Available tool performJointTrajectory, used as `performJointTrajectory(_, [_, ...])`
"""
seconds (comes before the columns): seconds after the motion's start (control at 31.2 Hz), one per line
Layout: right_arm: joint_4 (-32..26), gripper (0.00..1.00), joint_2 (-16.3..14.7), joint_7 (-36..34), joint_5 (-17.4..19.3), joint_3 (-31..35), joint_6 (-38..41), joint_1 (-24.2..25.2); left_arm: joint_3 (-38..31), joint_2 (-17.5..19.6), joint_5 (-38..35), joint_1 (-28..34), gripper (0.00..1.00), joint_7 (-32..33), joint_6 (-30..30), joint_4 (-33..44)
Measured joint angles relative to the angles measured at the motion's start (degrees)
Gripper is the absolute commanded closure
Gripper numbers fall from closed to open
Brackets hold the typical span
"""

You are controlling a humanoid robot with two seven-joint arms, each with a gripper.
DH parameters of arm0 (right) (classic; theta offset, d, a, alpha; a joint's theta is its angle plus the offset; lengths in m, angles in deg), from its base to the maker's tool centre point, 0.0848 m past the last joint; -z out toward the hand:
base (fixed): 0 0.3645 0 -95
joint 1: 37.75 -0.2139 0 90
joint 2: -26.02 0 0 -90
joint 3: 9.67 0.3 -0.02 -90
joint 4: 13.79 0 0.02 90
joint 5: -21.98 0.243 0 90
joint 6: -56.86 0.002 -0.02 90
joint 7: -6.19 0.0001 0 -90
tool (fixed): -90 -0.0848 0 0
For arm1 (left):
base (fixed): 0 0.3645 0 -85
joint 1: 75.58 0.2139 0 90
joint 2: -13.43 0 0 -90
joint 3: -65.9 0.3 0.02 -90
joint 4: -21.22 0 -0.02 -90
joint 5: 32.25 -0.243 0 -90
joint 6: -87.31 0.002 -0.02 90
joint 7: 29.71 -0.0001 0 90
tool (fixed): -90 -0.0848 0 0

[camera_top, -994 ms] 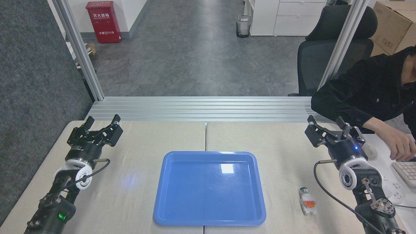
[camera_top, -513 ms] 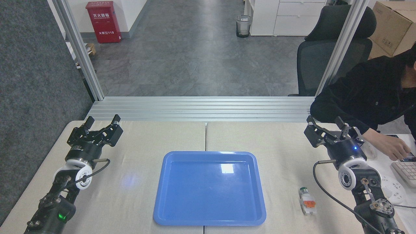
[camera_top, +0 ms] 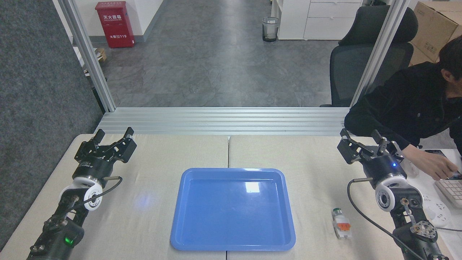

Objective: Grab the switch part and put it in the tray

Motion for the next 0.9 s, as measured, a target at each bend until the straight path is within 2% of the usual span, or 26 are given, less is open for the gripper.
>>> performJointTrajectory(0.9, [0.00,0.00,0.02,0.00,-0.04,0.00,-0.06,0.02,0.00,0.00,0.00,0.00,0.00,0.00,0.03,-0.01])
